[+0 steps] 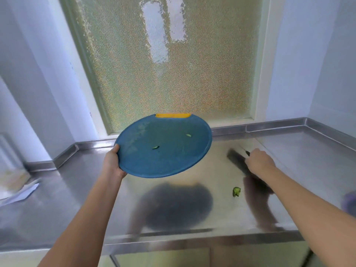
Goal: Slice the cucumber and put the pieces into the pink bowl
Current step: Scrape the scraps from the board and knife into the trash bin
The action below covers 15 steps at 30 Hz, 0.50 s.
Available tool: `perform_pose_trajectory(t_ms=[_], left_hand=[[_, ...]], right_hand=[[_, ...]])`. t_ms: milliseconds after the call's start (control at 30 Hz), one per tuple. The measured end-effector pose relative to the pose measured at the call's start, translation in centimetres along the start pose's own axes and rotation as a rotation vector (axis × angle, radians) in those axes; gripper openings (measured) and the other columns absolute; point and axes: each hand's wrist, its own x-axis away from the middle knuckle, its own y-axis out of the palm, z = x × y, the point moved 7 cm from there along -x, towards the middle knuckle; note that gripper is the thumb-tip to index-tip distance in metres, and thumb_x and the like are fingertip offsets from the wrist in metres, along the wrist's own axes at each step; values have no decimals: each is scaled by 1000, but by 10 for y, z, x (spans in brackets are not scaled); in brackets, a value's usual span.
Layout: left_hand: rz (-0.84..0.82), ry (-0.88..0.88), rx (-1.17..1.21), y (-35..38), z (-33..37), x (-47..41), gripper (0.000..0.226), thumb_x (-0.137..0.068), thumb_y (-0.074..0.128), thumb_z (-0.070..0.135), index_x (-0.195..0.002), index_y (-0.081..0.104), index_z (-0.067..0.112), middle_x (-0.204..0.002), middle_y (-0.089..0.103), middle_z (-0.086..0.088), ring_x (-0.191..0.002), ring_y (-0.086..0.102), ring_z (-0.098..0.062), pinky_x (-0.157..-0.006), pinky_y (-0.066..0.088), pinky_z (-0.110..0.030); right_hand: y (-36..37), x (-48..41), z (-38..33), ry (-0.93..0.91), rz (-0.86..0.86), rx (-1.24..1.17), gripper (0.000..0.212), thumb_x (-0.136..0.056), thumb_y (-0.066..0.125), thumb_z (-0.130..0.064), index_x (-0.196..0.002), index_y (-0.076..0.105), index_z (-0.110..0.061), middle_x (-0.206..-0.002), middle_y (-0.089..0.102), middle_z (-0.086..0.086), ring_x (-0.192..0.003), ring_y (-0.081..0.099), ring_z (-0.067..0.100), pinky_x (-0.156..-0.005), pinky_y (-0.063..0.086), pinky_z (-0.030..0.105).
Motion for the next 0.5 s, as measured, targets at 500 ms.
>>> perform_pose_trajectory(t_ms=[500], left_hand=[[100,150,-166,-160,43,88,25,-97,45,36,-102,63,19,-99,69,-1,-84,64,-17,-68,49,-33]], right_hand=[[-37,167,-122,-477,40,-572,24,-98,45,-26,-81,47,-10,-62,54,9,-54,53,26,-59,47,37]])
